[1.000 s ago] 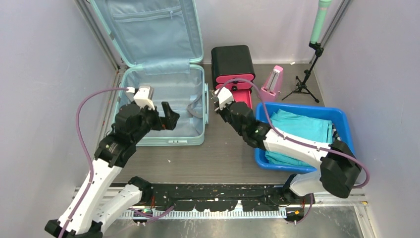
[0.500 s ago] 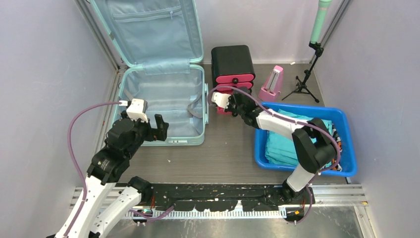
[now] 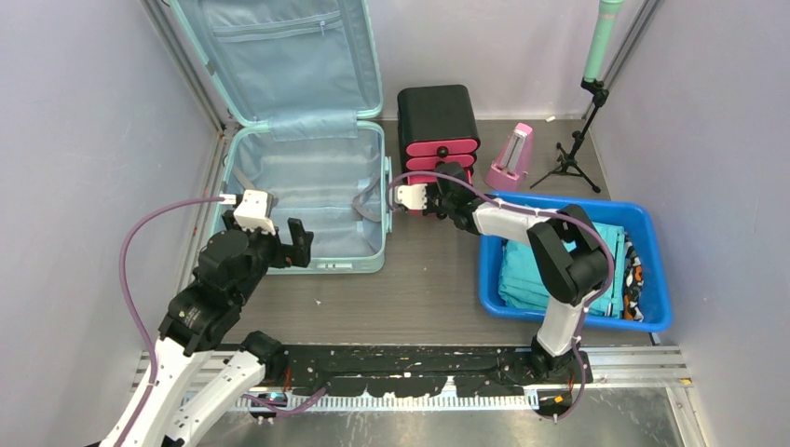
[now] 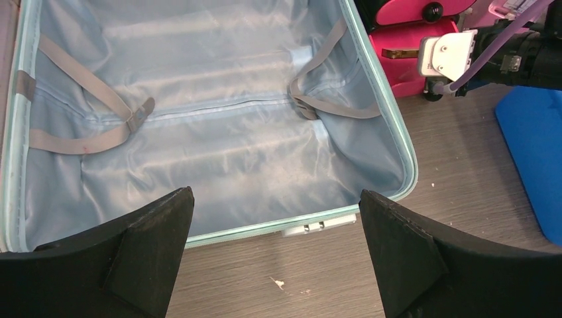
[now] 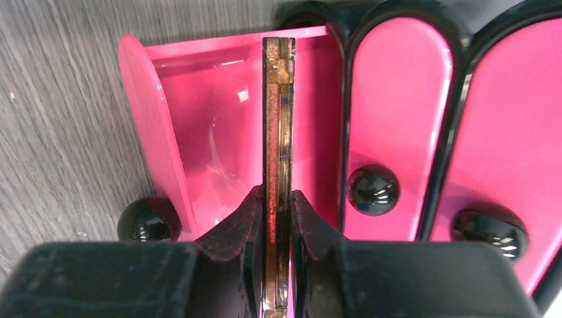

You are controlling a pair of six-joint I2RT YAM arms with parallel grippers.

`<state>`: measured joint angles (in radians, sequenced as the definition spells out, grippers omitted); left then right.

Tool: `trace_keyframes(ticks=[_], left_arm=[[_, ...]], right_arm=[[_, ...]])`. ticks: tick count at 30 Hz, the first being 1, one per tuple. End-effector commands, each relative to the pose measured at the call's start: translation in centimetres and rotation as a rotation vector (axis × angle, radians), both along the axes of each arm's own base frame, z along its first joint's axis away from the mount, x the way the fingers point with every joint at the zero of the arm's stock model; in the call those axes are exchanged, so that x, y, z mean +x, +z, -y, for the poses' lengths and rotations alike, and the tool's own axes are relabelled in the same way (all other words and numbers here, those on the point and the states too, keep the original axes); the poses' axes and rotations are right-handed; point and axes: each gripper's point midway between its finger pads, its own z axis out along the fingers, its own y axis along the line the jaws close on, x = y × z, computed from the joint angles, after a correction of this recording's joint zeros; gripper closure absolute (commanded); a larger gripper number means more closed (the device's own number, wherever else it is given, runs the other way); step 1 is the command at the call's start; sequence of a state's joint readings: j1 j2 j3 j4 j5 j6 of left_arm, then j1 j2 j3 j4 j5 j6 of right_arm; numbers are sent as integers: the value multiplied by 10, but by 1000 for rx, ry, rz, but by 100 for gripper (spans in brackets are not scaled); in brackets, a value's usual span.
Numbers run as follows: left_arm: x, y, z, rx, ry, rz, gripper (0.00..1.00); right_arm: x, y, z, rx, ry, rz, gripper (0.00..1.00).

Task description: Open, take out, and arrange the luggage

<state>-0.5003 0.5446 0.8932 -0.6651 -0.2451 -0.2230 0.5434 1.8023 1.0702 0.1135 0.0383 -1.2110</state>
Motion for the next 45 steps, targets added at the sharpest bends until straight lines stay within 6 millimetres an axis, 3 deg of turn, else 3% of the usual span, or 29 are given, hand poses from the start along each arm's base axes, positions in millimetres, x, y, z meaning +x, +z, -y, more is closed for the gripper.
trace_keyframes(ticks=[1,9,15,23,27,32,33,40,45], left_arm=[[1,6,-5,15,20,32,0],[1,9,-9,16,35,48,0],[0,9,-9,14,36,52,0],[-2,10,-10,11,33,57,0],[-3,12,-10,2,31,67,0],[-4,12,-9,-1,25,69,0],[-4,12,-9,-1,26,70,0],[-6,14,-9,-8,21,79,0],[-6,14,-9,-8,21,82,0]], right_arm=[[22,15,-3,17,34,64,79],[19,6,4,4,27,-26,55],[-1,8,11,4,5,-113,48],[-26,20,10,69,10,-164,60],[-29,26,11,85,7,-154,67],[-9,27,9,85,-6,-69,71],[-9,20,10,75,-9,-73,72],[18,33,-5,156,-22,98,78],[25,23,-14,160,-19,105,78]])
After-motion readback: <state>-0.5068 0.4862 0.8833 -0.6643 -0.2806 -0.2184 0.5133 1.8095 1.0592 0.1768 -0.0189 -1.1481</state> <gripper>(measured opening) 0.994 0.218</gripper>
